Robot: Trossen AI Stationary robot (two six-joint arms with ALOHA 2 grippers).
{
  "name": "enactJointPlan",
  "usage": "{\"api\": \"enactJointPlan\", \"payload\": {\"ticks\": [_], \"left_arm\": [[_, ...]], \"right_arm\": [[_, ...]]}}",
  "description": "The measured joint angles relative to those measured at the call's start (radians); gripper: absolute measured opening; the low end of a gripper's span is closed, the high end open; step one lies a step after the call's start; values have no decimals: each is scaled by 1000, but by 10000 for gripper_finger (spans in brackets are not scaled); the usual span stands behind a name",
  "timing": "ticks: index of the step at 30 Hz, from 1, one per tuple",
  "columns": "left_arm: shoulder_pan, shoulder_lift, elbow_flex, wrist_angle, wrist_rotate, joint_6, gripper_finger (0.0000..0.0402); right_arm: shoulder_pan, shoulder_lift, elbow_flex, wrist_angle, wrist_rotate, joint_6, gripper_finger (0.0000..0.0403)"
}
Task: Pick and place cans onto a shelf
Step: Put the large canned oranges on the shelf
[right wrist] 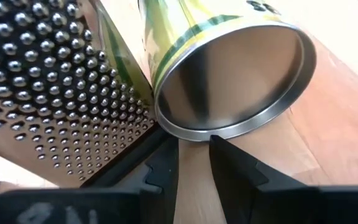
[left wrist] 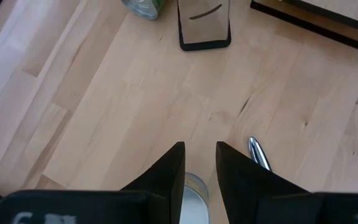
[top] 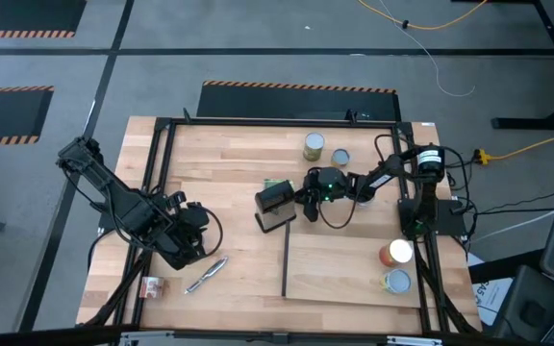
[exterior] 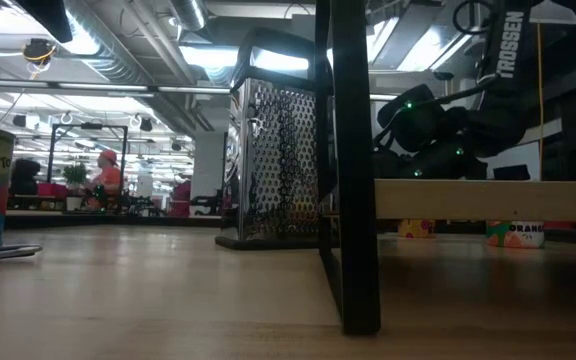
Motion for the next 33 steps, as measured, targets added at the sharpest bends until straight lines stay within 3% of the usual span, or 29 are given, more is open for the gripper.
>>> {"api": "enactJointPlan", "payload": {"ticks": [33], "left_arm": [[0,0,0,0,-10,-8,84]], "right_arm": [[5,4,-2,60,-27,-125,83]]}}
